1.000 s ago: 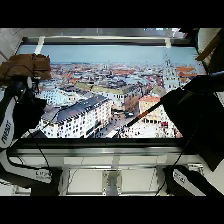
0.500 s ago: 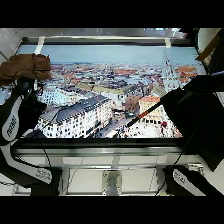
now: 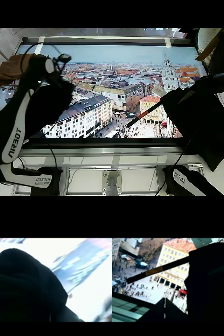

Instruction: Fold the clothes and pants, and hang the long-sleeved shirts on hangers.

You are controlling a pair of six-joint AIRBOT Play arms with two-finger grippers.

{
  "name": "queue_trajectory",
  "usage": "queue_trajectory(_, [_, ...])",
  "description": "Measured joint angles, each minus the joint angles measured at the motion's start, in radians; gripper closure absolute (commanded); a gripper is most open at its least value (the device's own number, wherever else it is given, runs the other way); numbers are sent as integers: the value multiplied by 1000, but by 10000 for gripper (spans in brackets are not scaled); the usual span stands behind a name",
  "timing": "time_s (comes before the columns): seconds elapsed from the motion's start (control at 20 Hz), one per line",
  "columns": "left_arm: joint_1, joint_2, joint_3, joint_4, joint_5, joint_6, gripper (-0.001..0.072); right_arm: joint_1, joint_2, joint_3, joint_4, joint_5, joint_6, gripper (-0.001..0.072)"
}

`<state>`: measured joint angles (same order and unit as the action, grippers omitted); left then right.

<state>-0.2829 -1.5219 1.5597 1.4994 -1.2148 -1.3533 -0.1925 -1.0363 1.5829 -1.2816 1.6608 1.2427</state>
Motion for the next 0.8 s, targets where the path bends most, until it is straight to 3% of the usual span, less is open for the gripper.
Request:
queue_trajectory(0.2, [-258, -38, 14, -219, 204, 0, 698, -1, -19, 0, -40, -20, -10, 684])
queue_trajectory(0.25, [-318, -60, 15, -248, 247, 0, 609, -1, -28, 0, -46, -23, -12, 684])
queue_trajectory(0.3, [-369, -82, 16, -267, 281, 0, 291, -1, -38, -1, -50, -25, -13, 683])
queue_trajectory(0.35, [-405, -101, 17, -282, 309, 0, 23, -1, -48, -1, -52, -26, -13, 675])
queue_trajectory(0.5, [-438, -118, 19, -303, 364, -56, -1, -1, -79, -1, -54, -30, -14, 492])
queue_trajectory(0.65, [-346, -46, 20, -303, 367, -99, 1, -1, -112, -2, -56, -31, -12, 484])
queue_trajectory(0.8, [-171, 65, 2, -219, 261, -140, 1, -1, -145, -5, -56, -32, -4, 484])
